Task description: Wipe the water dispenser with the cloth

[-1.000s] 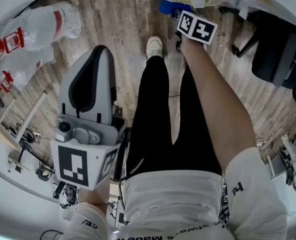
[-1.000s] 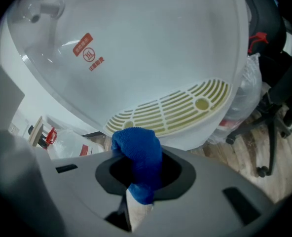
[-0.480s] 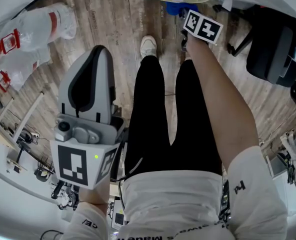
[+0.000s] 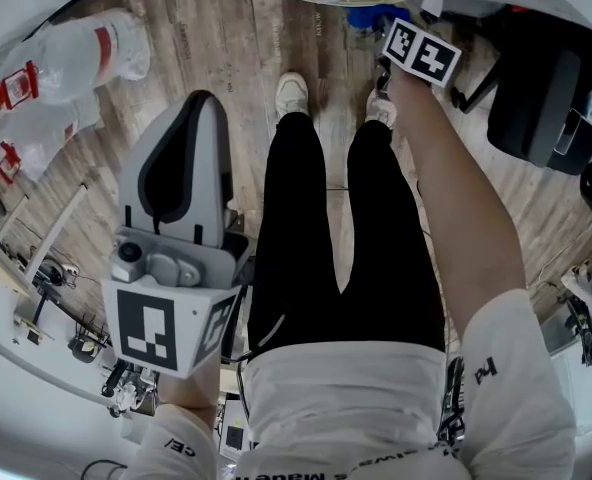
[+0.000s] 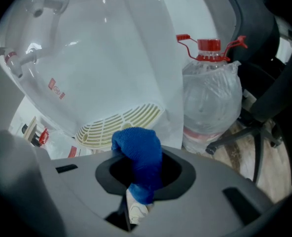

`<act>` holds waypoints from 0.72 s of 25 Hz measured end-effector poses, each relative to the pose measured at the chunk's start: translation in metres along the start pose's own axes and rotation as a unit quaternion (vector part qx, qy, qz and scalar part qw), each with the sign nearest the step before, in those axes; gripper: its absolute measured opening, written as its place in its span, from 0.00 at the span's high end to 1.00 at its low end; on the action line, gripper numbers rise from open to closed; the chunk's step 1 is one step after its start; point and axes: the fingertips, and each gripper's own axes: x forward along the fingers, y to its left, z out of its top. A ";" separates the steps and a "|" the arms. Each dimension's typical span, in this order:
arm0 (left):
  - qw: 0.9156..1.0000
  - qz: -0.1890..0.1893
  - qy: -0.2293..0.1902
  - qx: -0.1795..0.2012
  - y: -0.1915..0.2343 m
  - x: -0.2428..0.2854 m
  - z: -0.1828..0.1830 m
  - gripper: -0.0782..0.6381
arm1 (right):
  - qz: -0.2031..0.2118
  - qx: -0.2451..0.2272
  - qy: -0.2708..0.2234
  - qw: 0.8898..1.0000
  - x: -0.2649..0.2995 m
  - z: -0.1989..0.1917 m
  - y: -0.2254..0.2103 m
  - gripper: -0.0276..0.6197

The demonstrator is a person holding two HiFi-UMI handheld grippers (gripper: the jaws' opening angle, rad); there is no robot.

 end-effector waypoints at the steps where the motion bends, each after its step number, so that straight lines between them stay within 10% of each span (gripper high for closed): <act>1: 1.000 0.001 0.002 0.000 -0.001 0.000 -0.001 0.86 | -0.001 -0.001 -0.001 1.000 0.000 0.001 -0.003 0.83; 18: 1.000 0.022 -0.005 0.002 -0.009 0.006 0.007 0.86 | -0.026 -0.057 0.020 0.998 0.005 0.030 -0.051 0.83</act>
